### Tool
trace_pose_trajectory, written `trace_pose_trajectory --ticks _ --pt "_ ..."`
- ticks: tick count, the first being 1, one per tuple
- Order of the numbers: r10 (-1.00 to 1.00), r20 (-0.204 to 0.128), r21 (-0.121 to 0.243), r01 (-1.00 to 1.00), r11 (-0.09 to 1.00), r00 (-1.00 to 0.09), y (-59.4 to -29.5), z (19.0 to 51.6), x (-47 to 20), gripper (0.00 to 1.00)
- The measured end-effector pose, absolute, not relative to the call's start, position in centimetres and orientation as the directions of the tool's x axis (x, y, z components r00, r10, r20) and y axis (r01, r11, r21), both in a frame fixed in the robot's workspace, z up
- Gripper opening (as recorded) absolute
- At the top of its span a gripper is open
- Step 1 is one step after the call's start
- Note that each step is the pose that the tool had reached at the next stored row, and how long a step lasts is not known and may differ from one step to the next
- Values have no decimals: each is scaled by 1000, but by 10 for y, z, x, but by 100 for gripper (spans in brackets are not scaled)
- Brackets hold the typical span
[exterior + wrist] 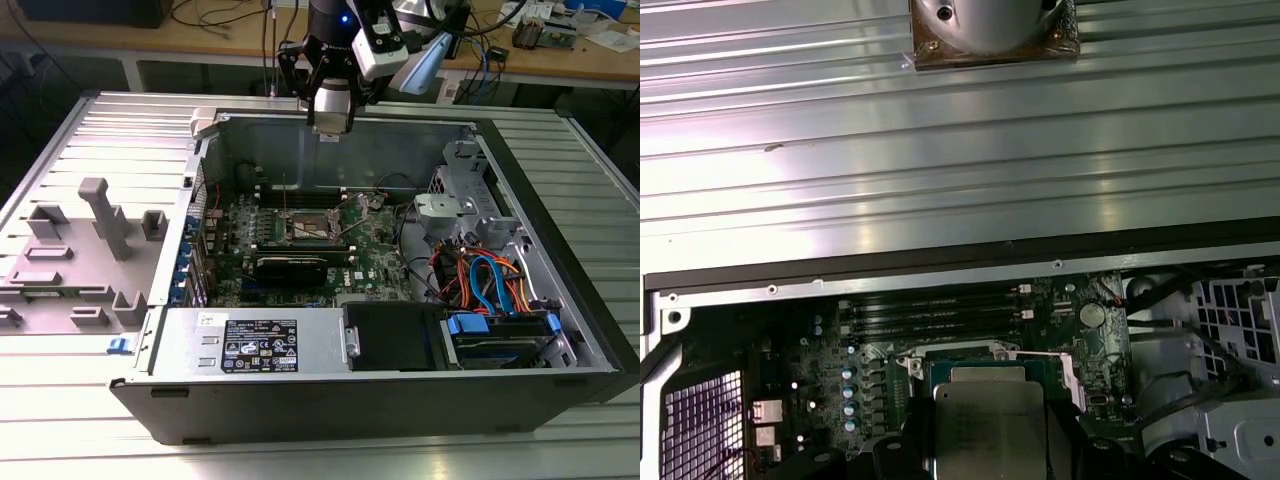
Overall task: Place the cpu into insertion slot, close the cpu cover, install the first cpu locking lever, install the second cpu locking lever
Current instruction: 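Place the cpu into insertion slot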
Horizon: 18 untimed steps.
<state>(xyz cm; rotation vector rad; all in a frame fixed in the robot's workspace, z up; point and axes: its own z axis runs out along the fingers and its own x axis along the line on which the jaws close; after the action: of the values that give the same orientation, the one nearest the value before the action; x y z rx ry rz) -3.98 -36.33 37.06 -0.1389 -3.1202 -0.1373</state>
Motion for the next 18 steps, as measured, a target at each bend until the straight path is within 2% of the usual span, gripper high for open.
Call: trace_pose_trajectory --ticks 18 --pt "186 19 87 187 978 -982 -366 370 -40 54"
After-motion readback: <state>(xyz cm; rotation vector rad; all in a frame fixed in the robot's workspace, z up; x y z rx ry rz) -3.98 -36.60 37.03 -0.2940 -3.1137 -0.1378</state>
